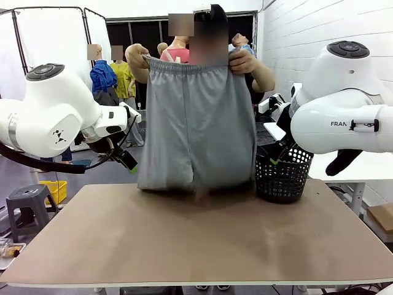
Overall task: Fold the training pants.
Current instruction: Grab both ends of the Training pants handed by a person.
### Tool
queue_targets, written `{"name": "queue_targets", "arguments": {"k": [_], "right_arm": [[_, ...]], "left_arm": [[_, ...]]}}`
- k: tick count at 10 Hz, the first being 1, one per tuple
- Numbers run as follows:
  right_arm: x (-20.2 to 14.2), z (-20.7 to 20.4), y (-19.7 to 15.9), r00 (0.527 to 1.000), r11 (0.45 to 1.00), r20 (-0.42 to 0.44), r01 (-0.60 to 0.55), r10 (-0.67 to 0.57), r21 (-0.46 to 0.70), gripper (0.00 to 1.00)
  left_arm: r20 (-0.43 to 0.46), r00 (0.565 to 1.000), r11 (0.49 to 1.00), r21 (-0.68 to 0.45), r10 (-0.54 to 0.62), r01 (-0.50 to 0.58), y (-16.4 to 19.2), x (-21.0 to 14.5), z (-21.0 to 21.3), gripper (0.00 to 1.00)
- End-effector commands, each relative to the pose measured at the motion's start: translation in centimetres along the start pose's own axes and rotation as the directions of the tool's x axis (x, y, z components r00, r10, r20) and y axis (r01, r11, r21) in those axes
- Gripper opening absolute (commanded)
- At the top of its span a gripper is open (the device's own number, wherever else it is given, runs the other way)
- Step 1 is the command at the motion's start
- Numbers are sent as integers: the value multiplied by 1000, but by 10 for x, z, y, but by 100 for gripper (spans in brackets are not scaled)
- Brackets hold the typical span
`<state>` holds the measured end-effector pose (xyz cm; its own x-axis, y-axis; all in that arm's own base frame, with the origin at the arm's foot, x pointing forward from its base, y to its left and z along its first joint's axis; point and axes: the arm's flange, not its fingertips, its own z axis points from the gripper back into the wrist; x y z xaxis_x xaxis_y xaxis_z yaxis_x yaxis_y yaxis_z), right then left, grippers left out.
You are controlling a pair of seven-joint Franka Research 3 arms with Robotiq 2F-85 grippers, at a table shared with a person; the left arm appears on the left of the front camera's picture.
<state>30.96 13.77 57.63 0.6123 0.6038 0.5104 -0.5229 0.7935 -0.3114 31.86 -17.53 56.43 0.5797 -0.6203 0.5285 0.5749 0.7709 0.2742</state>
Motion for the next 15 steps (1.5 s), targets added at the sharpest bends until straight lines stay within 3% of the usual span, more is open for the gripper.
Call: {"name": "queue_targets", "arguments": {"k": [1, 15], "right_arm": [[0, -3, -1, 1000, 1000, -1, -6, 6, -2, 100], [0, -3, -1, 1000, 1000, -1, -6, 6, -2, 100]], "left_arm": [[7, 1000, 1000, 4, -1, 1, 0, -1, -2, 100], [7, 1000, 1000, 4, -1, 1, 0, -1, -2, 100]]}}
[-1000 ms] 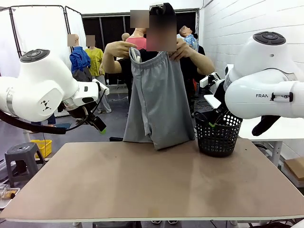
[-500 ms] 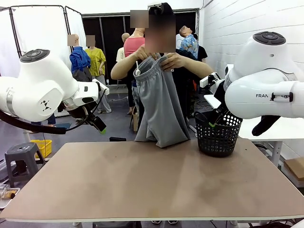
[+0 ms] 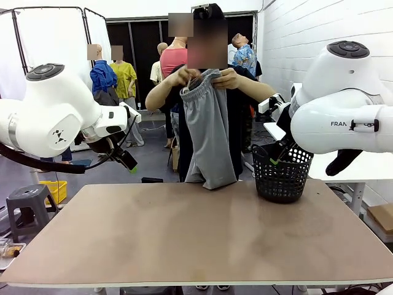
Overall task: Fold the training pants.
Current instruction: Grab both ends of the Training pants handed by a person.
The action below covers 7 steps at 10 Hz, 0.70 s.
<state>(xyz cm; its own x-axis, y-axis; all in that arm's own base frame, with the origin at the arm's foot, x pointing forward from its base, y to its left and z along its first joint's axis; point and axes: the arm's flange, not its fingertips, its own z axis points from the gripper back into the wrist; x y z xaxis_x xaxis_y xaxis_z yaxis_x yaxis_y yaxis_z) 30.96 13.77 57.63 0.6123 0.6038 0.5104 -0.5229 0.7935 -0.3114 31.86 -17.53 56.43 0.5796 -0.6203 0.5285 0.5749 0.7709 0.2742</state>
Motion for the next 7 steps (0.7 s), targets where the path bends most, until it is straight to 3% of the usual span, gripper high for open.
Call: {"name": "queue_targets", "arguments": {"k": [1, 7], "right_arm": [[0, -3, -1, 1000, 1000, -1, -6, 6, -2, 100], [0, -3, -1, 1000, 1000, -1, -6, 6, -2, 100]], "left_arm": [[7, 1000, 1000, 4, -1, 1, 0, -1, -2, 100], [7, 1000, 1000, 4, -1, 1, 0, -1, -2, 100]]}}
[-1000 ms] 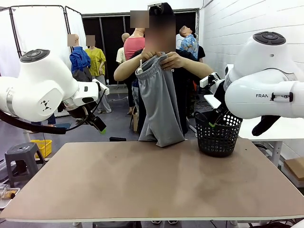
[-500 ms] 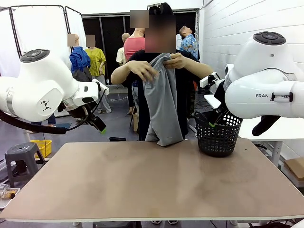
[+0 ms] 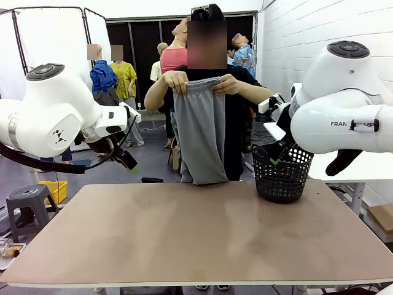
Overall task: Fold the training pants.
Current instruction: Grab both ends of the Training pants handed by a person.
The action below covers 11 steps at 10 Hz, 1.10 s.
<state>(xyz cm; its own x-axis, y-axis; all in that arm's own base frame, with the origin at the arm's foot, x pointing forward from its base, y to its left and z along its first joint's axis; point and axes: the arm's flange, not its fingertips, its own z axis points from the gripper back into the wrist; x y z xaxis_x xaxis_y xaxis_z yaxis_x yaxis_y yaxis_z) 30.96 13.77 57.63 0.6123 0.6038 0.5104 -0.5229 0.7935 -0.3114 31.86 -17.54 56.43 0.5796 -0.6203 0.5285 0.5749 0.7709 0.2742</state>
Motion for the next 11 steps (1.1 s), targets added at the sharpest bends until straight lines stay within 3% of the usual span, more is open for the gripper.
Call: {"name": "queue_targets", "arguments": {"k": [1, 11], "right_arm": [[0, -3, -1, 1000, 1000, -1, -6, 6, -2, 100], [0, -3, -1, 1000, 1000, -1, -6, 6, -2, 100]], "left_arm": [[7, 1000, 1000, 4, -1, 1, 0, -1, -2, 100], [7, 1000, 1000, 4, -1, 1, 0, -1, -2, 100]]}}
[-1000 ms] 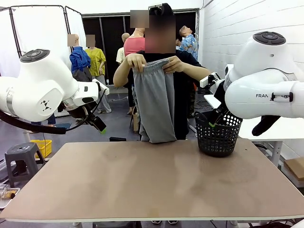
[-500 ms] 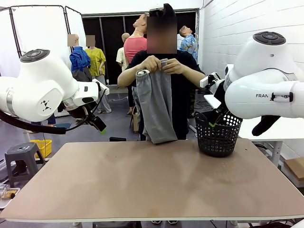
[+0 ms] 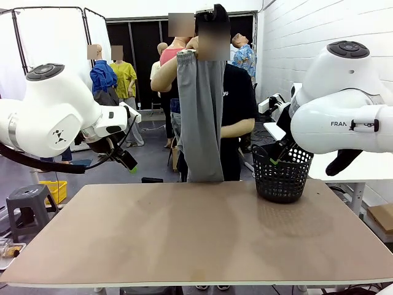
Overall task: Fold the training pants.
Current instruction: Grab both ends of the Training pants handed by a person.
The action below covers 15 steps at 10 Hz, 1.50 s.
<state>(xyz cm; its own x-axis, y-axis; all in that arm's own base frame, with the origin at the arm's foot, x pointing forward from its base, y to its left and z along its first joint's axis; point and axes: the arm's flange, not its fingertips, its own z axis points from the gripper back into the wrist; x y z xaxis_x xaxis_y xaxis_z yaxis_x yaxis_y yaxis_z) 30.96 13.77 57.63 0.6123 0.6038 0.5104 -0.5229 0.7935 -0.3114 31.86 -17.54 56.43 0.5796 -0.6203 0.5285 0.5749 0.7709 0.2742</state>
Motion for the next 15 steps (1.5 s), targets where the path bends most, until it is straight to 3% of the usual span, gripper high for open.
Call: {"name": "queue_targets", "arguments": {"k": [1, 15], "right_arm": [[0, -3, -1, 1000, 1000, -1, -6, 6, -2, 100], [0, -3, -1, 1000, 1000, -1, -6, 6, -2, 100]], "left_arm": [[7, 1000, 1000, 4, -1, 1, 0, -1, -2, 100], [7, 1000, 1000, 4, -1, 1, 0, -1, -2, 100]]}}
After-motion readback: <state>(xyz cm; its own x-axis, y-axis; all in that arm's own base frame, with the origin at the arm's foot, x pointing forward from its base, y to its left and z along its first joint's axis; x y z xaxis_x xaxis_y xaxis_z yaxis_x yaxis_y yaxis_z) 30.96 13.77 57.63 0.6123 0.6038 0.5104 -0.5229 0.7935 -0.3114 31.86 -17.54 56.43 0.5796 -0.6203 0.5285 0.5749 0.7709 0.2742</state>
